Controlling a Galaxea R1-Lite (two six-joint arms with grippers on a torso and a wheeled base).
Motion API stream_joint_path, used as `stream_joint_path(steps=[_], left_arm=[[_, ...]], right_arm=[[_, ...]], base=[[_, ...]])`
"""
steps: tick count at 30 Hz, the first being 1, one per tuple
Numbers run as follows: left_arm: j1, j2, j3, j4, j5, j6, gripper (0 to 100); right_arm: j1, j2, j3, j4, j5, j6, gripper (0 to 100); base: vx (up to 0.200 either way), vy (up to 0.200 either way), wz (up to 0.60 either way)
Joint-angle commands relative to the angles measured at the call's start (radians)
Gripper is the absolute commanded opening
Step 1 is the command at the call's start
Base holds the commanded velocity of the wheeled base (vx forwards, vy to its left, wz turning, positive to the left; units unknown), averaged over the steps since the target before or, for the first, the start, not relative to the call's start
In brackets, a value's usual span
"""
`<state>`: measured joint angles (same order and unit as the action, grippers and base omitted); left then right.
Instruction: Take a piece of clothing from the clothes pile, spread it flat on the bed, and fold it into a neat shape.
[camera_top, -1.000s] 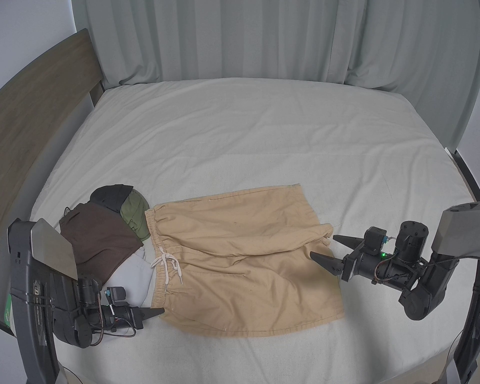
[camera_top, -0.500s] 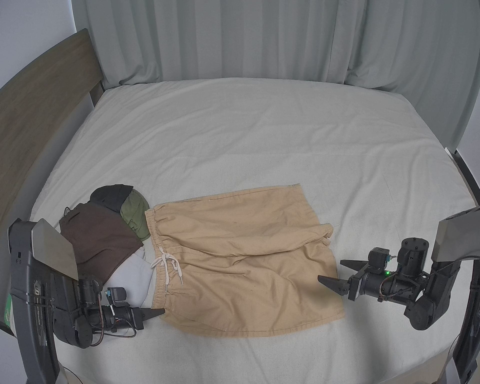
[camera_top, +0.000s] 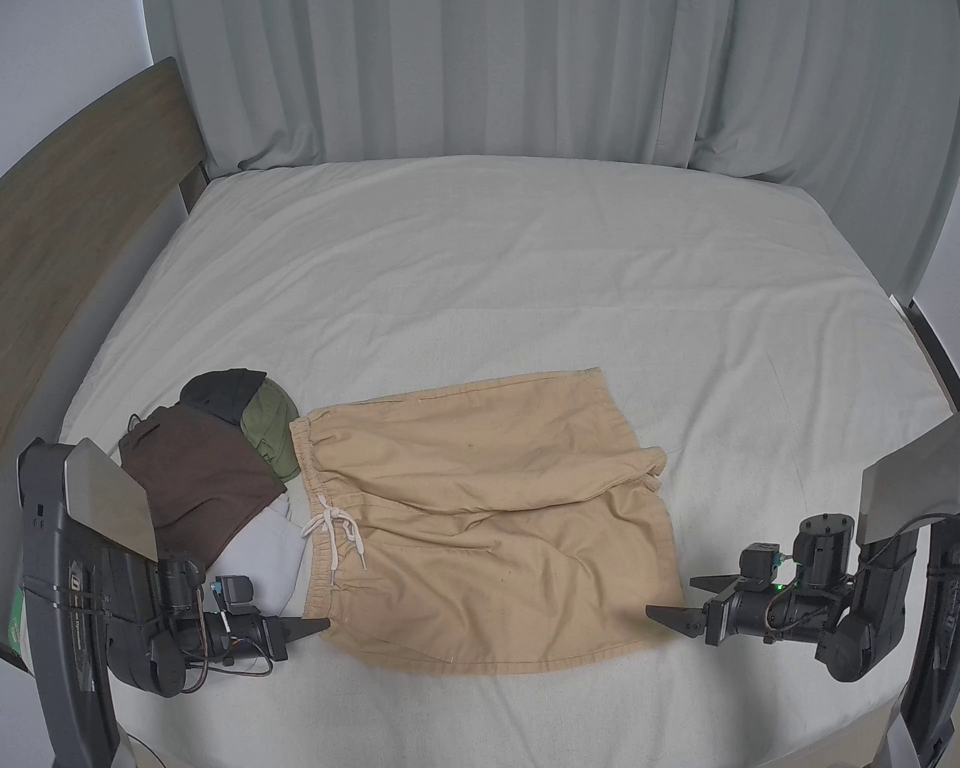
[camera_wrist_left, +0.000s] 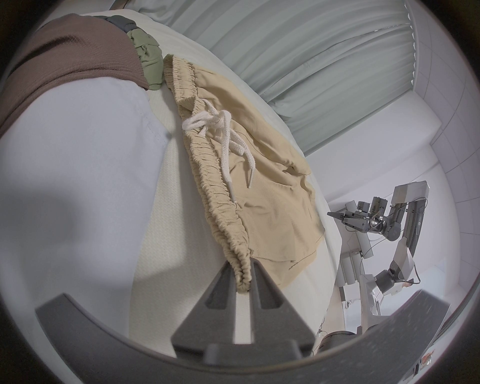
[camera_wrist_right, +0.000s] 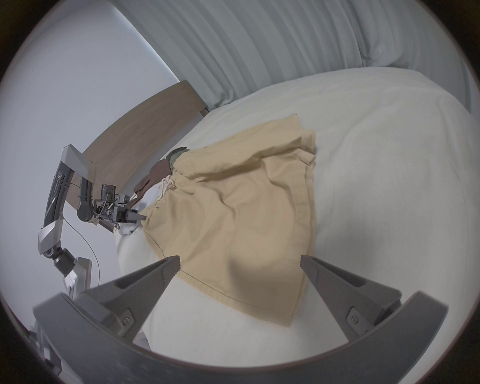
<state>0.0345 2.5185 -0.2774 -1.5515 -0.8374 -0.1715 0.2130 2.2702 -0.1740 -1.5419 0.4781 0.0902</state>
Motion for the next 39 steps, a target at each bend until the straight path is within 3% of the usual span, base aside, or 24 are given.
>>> stream_joint_path(steps=[1, 16, 21, 33, 39], left_arm=[[0.001, 0.002, 0.000, -0.001, 0.000, 0.003, 0], [0.001, 0.002, 0.001, -0.001, 0.000, 0.006, 0], [0.001, 0.003, 0.001, -0.001, 0.000, 0.006, 0], [0.001, 0.009, 0.001, 0.001, 0.000, 0.026, 0], [0.002, 0.009, 0.001, 0.001, 0.000, 0.032, 0]], right_arm=[[-0.017, 0.032, 0.018, 0.000, 0.001, -0.001, 100], [-0.075, 0.135, 0.016, 0.000, 0.013, 0.000, 100], [-0.086, 0.175, -0.007, -0.001, 0.085, 0.009, 100], [-0.083, 0.199, -0.041, -0.001, 0.132, 0.020, 100], [-0.078, 0.196, -0.051, -0.001, 0.186, 0.072, 100]], base=[[0.000, 0.000, 0.00], [0.000, 0.000, 0.00], [0.000, 0.000, 0.00], [0.000, 0.000, 0.00], [0.000, 0.000, 0.00]])
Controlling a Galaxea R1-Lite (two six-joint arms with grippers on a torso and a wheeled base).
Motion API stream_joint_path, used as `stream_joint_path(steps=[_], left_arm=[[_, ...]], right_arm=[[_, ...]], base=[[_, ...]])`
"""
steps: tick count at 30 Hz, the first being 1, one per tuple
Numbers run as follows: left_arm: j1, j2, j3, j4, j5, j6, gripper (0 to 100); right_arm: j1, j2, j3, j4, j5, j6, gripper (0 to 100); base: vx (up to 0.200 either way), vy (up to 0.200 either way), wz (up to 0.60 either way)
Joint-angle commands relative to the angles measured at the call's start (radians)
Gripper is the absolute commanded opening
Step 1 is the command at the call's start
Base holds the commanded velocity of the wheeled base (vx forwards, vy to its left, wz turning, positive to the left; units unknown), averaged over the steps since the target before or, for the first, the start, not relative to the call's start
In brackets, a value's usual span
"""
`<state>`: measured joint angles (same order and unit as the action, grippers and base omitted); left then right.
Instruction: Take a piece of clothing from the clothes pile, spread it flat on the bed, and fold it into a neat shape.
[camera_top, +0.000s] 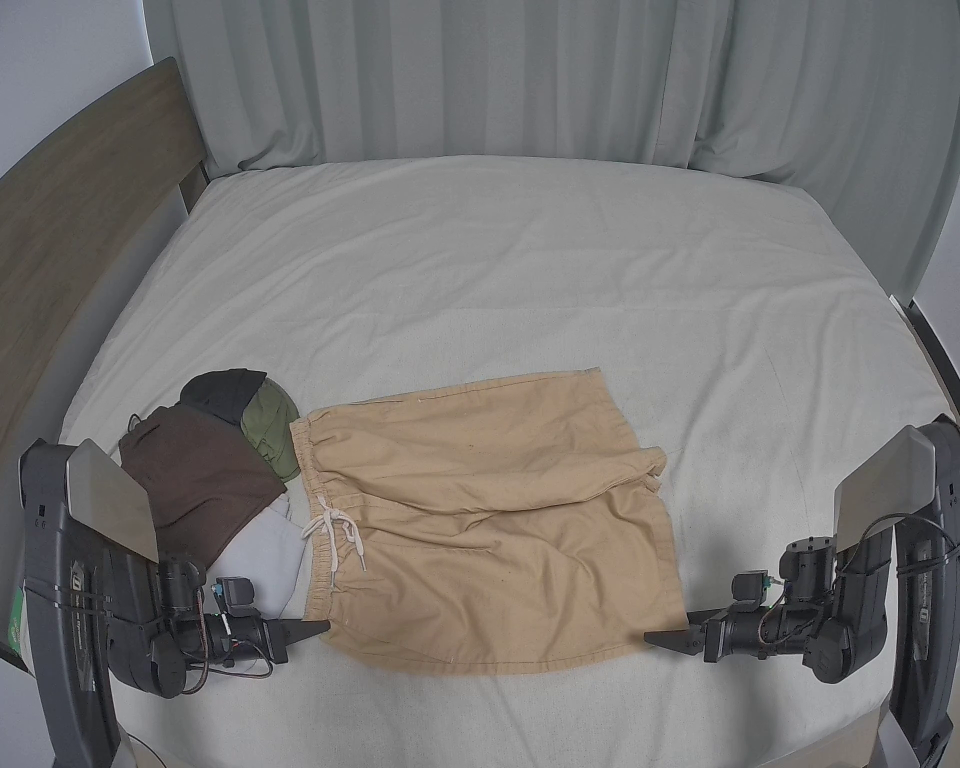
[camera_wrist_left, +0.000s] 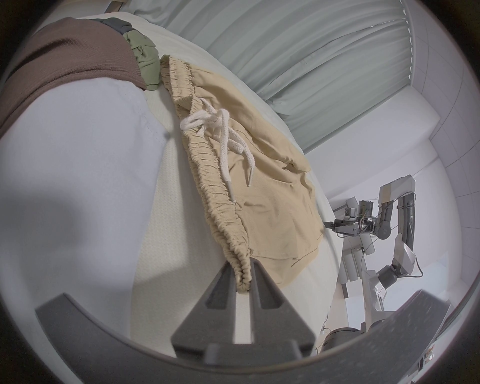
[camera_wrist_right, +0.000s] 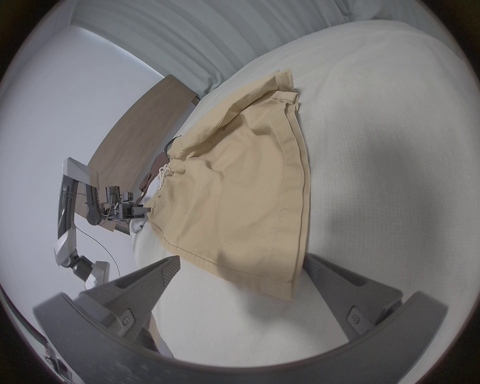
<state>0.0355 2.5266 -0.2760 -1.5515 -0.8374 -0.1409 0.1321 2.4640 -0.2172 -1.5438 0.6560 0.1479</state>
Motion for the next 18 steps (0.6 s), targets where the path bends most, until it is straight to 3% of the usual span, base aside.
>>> stream_joint_path(steps=[1, 6, 7, 18], left_arm=[[0.001, 0.001, 0.000, -0.001, 0.000, 0.000, 0], [0.001, 0.001, 0.000, -0.001, 0.000, 0.000, 0], [0.001, 0.001, 0.000, 0.001, 0.000, 0.000, 0], [0.001, 0.001, 0.000, 0.001, 0.000, 0.000, 0]], right_arm=[[0.003, 0.003, -0.008, 0.001, 0.008, 0.016, 100], [0.000, 0.006, -0.016, 0.001, 0.010, 0.018, 100], [0.001, 0.006, -0.017, 0.001, 0.008, 0.019, 0], [0.000, 0.012, -0.024, 0.001, 0.001, 0.012, 0]], base=[[0.000, 0.000, 0.00], [0.000, 0.000, 0.00], [0.000, 0.000, 0.00], [0.000, 0.000, 0.00]])
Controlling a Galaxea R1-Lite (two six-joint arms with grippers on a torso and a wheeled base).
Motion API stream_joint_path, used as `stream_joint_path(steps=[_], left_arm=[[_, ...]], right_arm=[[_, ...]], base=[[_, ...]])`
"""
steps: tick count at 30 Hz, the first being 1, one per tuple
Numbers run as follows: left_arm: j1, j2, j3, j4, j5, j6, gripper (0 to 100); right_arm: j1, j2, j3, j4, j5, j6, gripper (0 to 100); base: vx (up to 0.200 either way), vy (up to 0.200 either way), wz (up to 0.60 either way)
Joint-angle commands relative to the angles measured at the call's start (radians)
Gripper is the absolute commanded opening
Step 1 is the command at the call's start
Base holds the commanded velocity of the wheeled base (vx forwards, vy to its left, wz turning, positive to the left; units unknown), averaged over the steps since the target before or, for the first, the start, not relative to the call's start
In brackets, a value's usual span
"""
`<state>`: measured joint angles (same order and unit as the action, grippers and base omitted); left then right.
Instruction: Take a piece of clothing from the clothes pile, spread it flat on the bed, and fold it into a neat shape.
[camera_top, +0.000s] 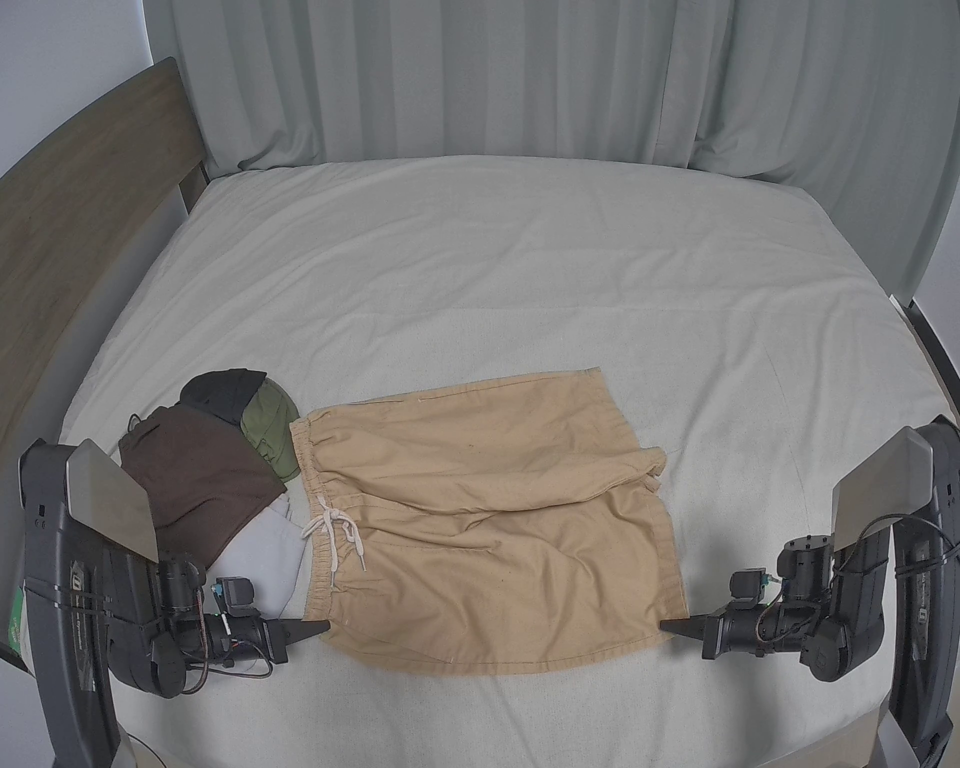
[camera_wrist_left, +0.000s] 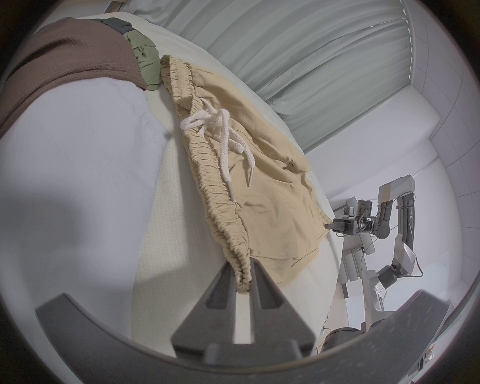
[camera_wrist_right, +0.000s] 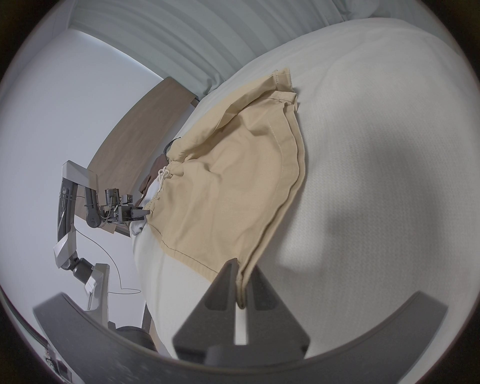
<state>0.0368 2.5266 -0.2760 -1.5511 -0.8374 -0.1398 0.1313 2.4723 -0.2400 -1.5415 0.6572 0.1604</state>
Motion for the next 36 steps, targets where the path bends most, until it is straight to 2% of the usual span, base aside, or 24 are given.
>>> stream_joint_path(steps=[1, 17, 23, 32, 36], left_arm=[[0.000, 0.001, 0.000, 0.000, 0.000, -0.001, 0], [0.012, -0.011, 0.052, -0.001, -0.028, 0.017, 0], [0.014, -0.011, 0.070, -0.001, -0.031, 0.032, 0], [0.014, -0.026, 0.095, -0.001, -0.032, 0.032, 0], [0.020, -0.058, 0.133, 0.000, -0.066, 0.026, 0]], right_arm=[[0.001, 0.004, -0.001, -0.002, -0.001, -0.001, 0], [0.002, -0.049, 0.082, -0.002, -0.008, -0.012, 0], [0.001, -0.064, 0.156, -0.002, -0.007, -0.110, 0], [0.002, -0.067, 0.163, -0.002, -0.007, -0.136, 0], [0.002, -0.079, 0.192, -0.002, -0.002, -0.165, 0]], base=[[0.000, 0.000, 0.00], [0.000, 0.000, 0.00], [0.000, 0.000, 0.00], [0.000, 0.000, 0.00], [0.000, 0.000, 0.00]])
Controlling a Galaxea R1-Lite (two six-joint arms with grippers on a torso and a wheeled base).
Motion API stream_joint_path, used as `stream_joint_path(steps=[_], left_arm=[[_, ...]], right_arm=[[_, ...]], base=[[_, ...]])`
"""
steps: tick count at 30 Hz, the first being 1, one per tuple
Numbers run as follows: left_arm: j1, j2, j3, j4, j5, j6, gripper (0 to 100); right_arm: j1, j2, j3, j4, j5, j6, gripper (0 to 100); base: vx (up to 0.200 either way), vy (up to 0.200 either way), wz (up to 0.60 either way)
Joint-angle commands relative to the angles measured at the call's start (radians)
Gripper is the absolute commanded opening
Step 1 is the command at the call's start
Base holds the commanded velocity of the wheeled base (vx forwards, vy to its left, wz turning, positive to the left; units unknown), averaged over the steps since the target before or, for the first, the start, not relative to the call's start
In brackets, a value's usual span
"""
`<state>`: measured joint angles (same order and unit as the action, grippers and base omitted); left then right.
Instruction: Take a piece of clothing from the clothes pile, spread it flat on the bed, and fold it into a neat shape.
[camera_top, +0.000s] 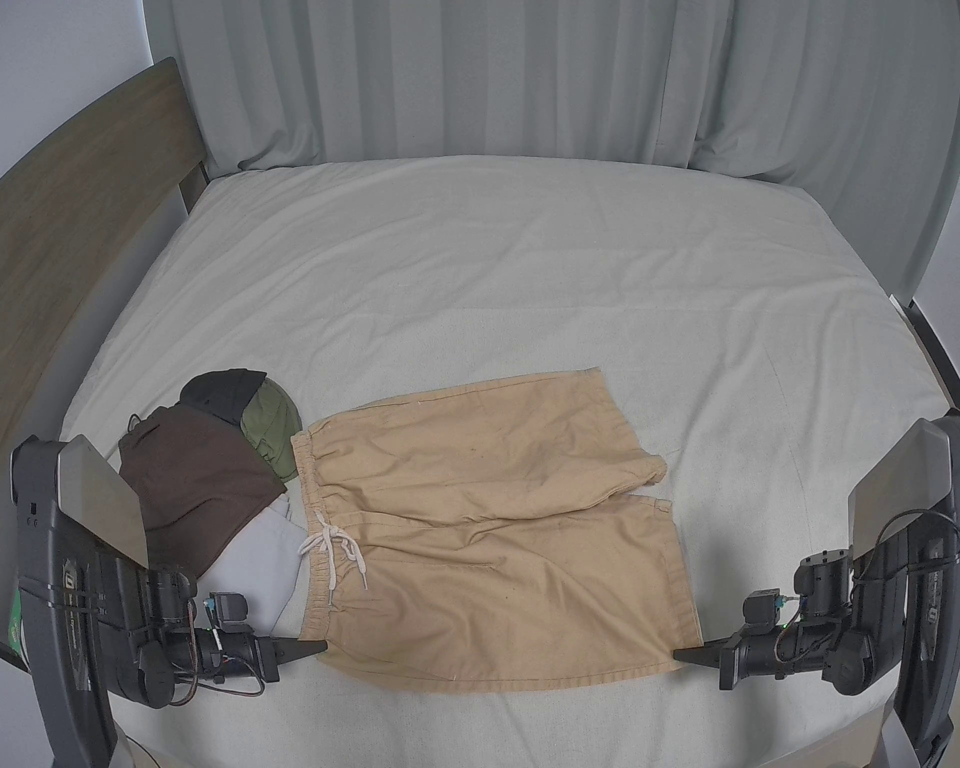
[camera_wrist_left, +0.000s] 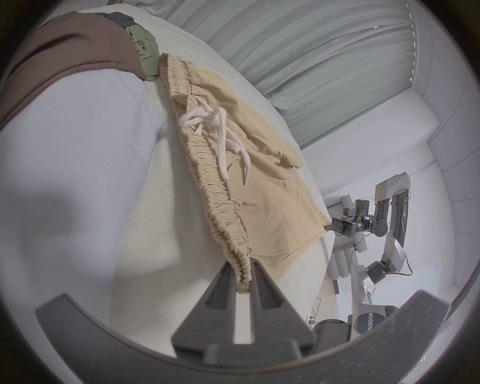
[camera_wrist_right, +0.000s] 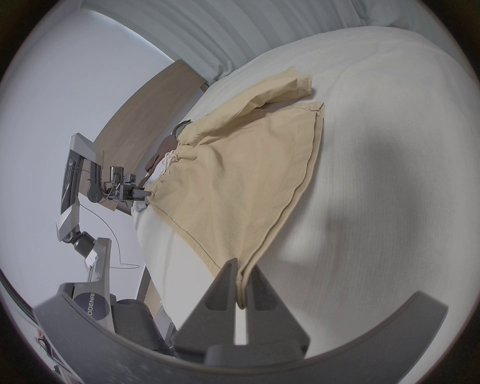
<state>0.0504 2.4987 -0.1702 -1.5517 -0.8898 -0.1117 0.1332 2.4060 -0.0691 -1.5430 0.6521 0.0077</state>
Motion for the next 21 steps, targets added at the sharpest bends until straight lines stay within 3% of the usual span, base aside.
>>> stream_joint_path(steps=[1, 11, 21], left_arm=[[0.016, -0.038, 0.038, 0.001, -0.020, -0.002, 0], [0.025, -0.046, 0.090, 0.002, -0.026, 0.023, 0], [0.031, -0.029, 0.156, 0.004, -0.028, 0.162, 0]], right_arm=[[0.002, -0.014, 0.029, 0.000, 0.003, -0.018, 0], [0.006, -0.031, 0.066, 0.000, 0.004, -0.046, 0], [0.005, -0.031, 0.069, 0.035, 0.006, -0.095, 0]], base=[[0.000, 0.000, 0.00], [0.000, 0.000, 0.00], [0.000, 0.000, 0.00]])
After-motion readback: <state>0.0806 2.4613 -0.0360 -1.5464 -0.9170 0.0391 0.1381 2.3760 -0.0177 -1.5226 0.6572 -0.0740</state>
